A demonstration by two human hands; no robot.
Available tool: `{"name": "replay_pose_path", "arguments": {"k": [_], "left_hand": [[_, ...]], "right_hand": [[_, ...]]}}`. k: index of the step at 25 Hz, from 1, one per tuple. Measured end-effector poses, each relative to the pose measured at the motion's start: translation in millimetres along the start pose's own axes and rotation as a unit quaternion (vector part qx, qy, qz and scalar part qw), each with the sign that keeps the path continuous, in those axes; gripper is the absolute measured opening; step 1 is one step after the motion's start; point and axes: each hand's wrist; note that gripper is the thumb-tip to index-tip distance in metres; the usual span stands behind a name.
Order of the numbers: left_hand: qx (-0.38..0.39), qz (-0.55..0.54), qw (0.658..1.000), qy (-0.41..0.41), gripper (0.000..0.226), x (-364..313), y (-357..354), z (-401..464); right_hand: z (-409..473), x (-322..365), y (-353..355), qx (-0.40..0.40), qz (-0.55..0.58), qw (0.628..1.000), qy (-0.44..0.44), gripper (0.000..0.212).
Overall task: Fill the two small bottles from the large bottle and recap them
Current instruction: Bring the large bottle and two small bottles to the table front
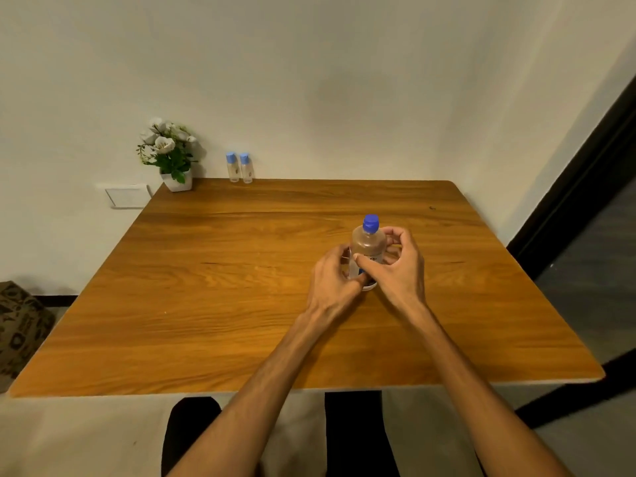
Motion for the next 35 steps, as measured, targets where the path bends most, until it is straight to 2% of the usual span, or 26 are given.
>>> {"name": "replay_pose_path", "arguments": {"k": [5,6,8,10,12,14,17,21,26,30,33,35], "left_hand": [[0.029,0.001,1.0,0.008,0.075,-3,-13,-4],[0.044,0.006,0.999,-0.002,0.075,-3,-12,-9],[0.044,0.023,0.999,-0.011,0.074,-1,-6,-15],[0.015,0.035,0.999,-0.005,0.07,6,10,-14],[-0.019,0.04,0.999,-0.003,0.063,19,34,-7],[-0.045,0.042,0.998,0.002,0.055,26,49,-1],[-0.048,0.055,0.997,0.015,0.049,36,71,4],[-0.037,0.084,0.995,0.046,0.044,55,102,22],[-0.043,0.122,0.988,0.087,0.045,97,136,88],[-0.062,0.136,0.981,0.121,0.046,146,154,158],[-0.093,0.151,0.971,0.158,0.046,187,156,214],[-0.106,0.18,0.964,0.164,0.047,215,152,251]], "right_hand": [[-8,-8,16,-0.025,0.003,1.0,-0.005,0.08],[-18,-7,20,-0.058,-0.008,0.998,0.006,0.08],[-36,-2,22,-0.131,-0.017,0.989,0.066,0.066],[-47,11,12,-0.155,-0.016,0.977,0.149,0.041],[-51,31,-7,-0.133,-0.02,0.966,0.219,0.021],[-50,43,-23,-0.098,-0.017,0.965,0.241,0.011],[-44,51,-47,-0.064,-0.021,0.972,0.226,0.007],[-24,50,-86,-0.016,-0.014,0.989,0.146,0.007],[36,42,-145,0.025,-0.06,0.996,0.065,0.004],[102,27,-204,0.047,-0.097,0.993,0.038,0.006],[155,11,-258,0.063,-0.104,0.992,0.014,0.012],[189,-2,-299,0.093,-0.114,0.989,-0.007,0.025]]}}
Point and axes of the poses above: each hand's wrist, its own z-axis towards the middle knuckle, its own y-axis out of the back of the hand, x = y × z, and after that the axes turned 11 degrees about z, right-handed
